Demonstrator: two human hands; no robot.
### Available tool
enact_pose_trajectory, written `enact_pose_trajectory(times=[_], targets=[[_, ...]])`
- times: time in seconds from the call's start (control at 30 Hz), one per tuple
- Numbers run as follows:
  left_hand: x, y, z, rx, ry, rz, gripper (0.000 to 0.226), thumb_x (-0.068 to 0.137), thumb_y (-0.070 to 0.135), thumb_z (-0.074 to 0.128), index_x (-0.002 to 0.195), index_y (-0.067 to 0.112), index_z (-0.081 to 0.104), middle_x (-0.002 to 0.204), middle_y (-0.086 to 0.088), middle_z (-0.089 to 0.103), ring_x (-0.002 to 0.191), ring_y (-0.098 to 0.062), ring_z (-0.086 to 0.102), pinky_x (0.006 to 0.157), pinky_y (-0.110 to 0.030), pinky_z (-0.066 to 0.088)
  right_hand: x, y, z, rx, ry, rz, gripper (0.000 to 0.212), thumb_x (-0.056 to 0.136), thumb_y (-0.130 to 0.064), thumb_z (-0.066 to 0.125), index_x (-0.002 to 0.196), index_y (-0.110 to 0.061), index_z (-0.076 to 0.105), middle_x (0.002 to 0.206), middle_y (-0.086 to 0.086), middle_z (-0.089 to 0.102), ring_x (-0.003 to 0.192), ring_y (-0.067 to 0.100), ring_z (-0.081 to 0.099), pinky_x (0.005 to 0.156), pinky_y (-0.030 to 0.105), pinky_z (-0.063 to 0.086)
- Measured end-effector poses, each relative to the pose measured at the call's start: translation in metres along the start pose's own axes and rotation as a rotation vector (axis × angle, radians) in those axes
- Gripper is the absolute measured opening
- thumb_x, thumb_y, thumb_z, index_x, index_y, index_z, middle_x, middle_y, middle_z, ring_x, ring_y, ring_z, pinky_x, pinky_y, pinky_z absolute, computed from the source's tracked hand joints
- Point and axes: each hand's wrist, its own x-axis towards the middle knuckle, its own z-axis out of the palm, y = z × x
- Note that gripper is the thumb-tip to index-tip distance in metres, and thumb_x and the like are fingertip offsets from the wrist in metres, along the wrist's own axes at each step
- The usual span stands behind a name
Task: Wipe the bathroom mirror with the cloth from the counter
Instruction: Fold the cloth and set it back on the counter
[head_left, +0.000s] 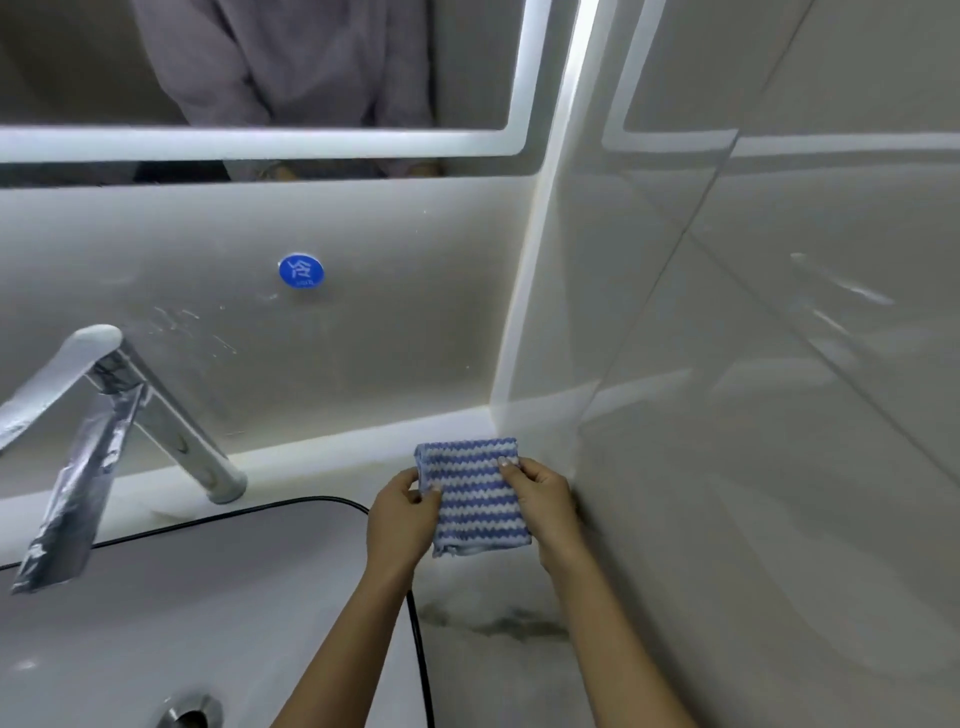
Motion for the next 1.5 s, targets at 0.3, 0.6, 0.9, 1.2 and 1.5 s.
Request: enact_pose_trajectory(times=[0.3, 0.6, 0.9, 1.2, 1.5], targets=[[0.049, -0.006, 0.020, -0.085, 0.076, -0.073, 0.015, 0.093, 0.013, 0.049, 0.099, 0.022, 0.060, 0.091, -0.002, 0.063, 0.085, -0.025, 0.065, 0.082, -0.044, 0.056, 0.055, 0.023, 0.019, -0.051, 0.044, 0.009, 0.017, 0.093, -0.029, 0.061, 0.083, -0.021, 0.072, 0.082, 0.002, 0.075, 0.075, 0.023, 0.073, 0.070, 0.039, 0.060], [0.065, -0.036, 0.044, -0.227, 0.188, -0.311, 0.037, 0.093, 0.009, 0.046, 0.129, 0.014, 0.053, 0.108, -0.011, 0.063, 0.086, -0.032, 0.064, 0.079, -0.049, 0.057, 0.074, 0.052, 0.022, -0.196, 0.010, 0.053, 0.027, 0.093, -0.029, 0.059, 0.083, -0.006, 0.070, 0.081, 0.010, 0.074, 0.079, 0.031, 0.071, 0.076, 0.051, 0.058], [0.079, -0.059, 0.050, -0.194, 0.206, -0.469, 0.040, 0.090, -0.002, 0.045, 0.129, 0.002, 0.052, 0.123, -0.023, 0.059, 0.097, -0.039, 0.060, 0.087, -0.048, 0.053, 0.080, 0.062, 0.022, -0.299, -0.018, 0.039, 0.028, 0.095, -0.024, 0.056, 0.094, 0.001, 0.068, 0.086, 0.011, 0.073, 0.089, 0.029, 0.070, 0.080, 0.043, 0.057], [0.063, -0.056, 0.055, 0.070, 0.212, -0.279, 0.045, 0.092, 0.003, 0.042, 0.136, 0.009, 0.042, 0.131, -0.015, 0.054, 0.108, -0.034, 0.057, 0.079, -0.035, 0.048, 0.066, 0.068, 0.019, -0.718, 0.100, -0.321, 0.034, 0.093, -0.016, 0.056, 0.126, -0.010, 0.061, 0.126, 0.006, 0.063, 0.112, 0.022, 0.060, 0.091, 0.025, 0.045], [0.041, -0.067, 0.068, 0.857, -0.195, -0.255, 0.070, 0.100, 0.039, 0.024, 0.147, 0.006, -0.016, 0.156, -0.007, -0.024, 0.145, -0.027, -0.017, 0.117, -0.046, 0.000, 0.050, 0.096, 0.003, -1.121, -0.245, -0.380, 0.058, 0.105, -0.027, 0.029, 0.153, -0.015, -0.001, 0.160, -0.002, -0.008, 0.148, 0.012, -0.008, 0.115, 0.019, -0.007]])
